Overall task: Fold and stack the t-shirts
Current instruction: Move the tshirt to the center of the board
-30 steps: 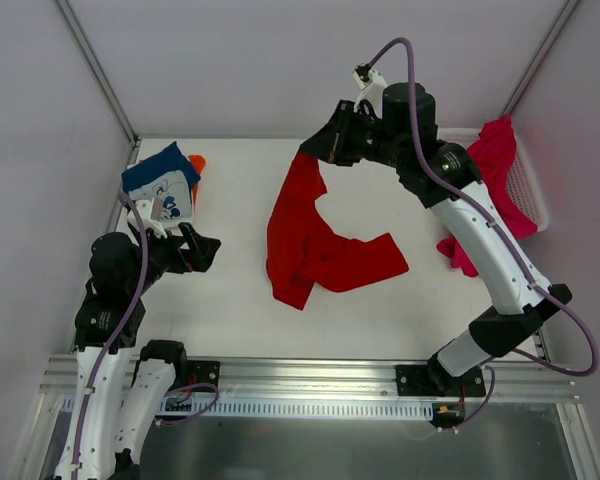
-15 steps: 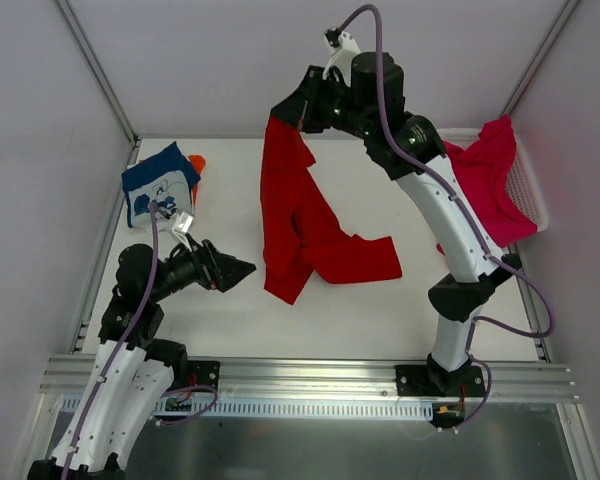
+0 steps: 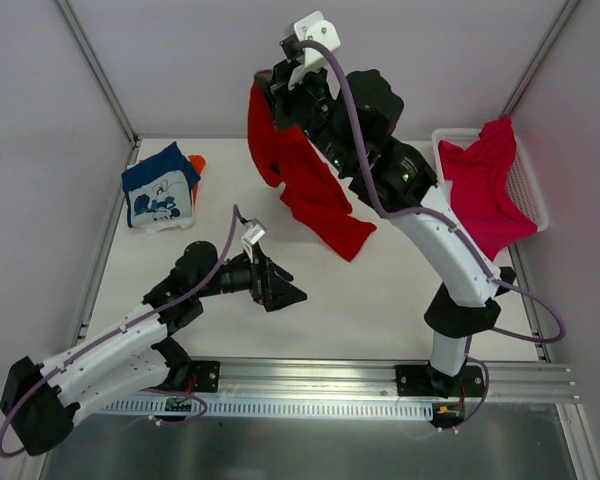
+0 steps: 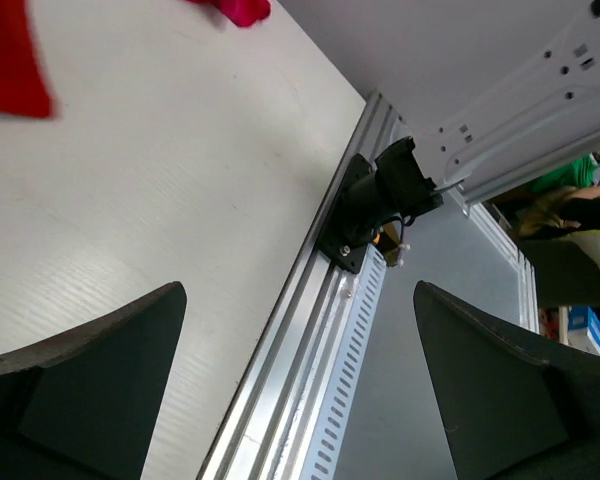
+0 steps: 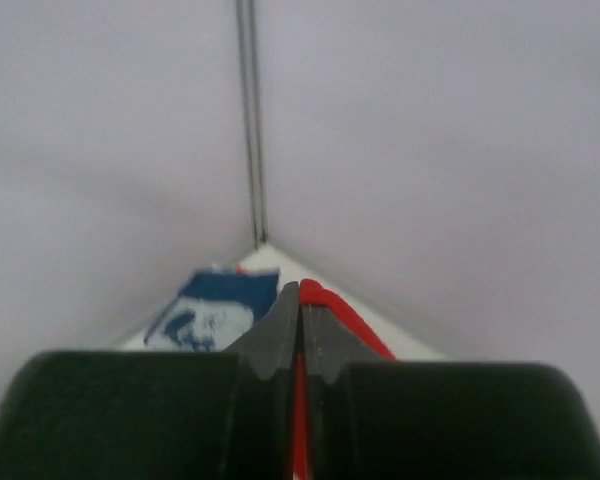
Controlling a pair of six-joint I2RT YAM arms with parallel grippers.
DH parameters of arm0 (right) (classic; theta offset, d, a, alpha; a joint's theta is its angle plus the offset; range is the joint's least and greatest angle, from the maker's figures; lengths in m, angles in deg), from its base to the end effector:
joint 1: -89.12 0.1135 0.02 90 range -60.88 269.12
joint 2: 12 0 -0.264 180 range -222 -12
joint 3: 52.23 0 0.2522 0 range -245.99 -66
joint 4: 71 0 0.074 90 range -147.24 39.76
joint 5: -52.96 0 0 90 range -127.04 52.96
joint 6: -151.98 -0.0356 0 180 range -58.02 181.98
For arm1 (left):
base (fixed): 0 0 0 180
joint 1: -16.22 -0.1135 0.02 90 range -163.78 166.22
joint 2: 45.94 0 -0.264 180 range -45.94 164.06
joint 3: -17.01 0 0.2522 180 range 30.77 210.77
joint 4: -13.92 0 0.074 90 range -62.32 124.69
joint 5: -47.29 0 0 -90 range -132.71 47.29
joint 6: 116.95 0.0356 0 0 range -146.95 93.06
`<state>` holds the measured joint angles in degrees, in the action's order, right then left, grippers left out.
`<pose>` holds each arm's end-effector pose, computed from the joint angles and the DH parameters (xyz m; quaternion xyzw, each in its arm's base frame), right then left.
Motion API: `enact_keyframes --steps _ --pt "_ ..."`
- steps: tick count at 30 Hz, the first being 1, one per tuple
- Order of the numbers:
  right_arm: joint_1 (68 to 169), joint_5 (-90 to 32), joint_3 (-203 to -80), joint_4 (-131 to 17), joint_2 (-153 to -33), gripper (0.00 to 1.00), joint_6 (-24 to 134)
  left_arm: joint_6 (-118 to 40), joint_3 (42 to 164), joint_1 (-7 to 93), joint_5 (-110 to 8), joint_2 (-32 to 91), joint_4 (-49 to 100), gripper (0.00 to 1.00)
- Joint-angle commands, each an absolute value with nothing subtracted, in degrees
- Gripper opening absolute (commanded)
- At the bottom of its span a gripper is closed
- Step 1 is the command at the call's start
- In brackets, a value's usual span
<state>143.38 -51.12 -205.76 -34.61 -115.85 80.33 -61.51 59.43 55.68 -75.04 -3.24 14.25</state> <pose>0.2126 0.2807 0.5871 -0.2872 0.5532 0.1676 0.7638 0.1286 -0.1305 0.2902 0.2248 0.6738 -0.5647 0.4203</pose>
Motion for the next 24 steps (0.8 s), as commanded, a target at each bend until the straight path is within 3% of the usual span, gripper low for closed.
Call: enact_keyframes --steps 1,4,7,16,19,24 --pt "147.3 -63.3 -220.1 -49.1 -114.3 0.01 104.4 -57.4 61.0 63.3 -69.1 3.1 5.5 0.99" --pt "152.2 -63.8 -207.8 -65.7 -110.3 0.0 120.2 -54.4 63.1 69.0 -63.7 6.9 5.1 0.99" --pt "152.4 -63.1 -212.2 -61.2 -111.6 0.0 117.3 -53.0 64.3 70.9 -60.9 7.9 5.2 0.99" --pt "152.1 -69.7 -209.6 -62.3 -115.3 0.01 122.7 -50.6 62.9 71.0 -55.4 -1.5 10.5 0.99" --pt "150.9 -74.0 -205.9 -62.4 -114.9 0.0 121.7 -50.6 62.8 71.0 -54.7 -4.0 12.7 0.99" --pt "148.2 -78.2 -187.5 -63.5 -109.6 0.0 116.0 -51.2 61.4 71.0 -53.4 -8.1 14.7 0.99"
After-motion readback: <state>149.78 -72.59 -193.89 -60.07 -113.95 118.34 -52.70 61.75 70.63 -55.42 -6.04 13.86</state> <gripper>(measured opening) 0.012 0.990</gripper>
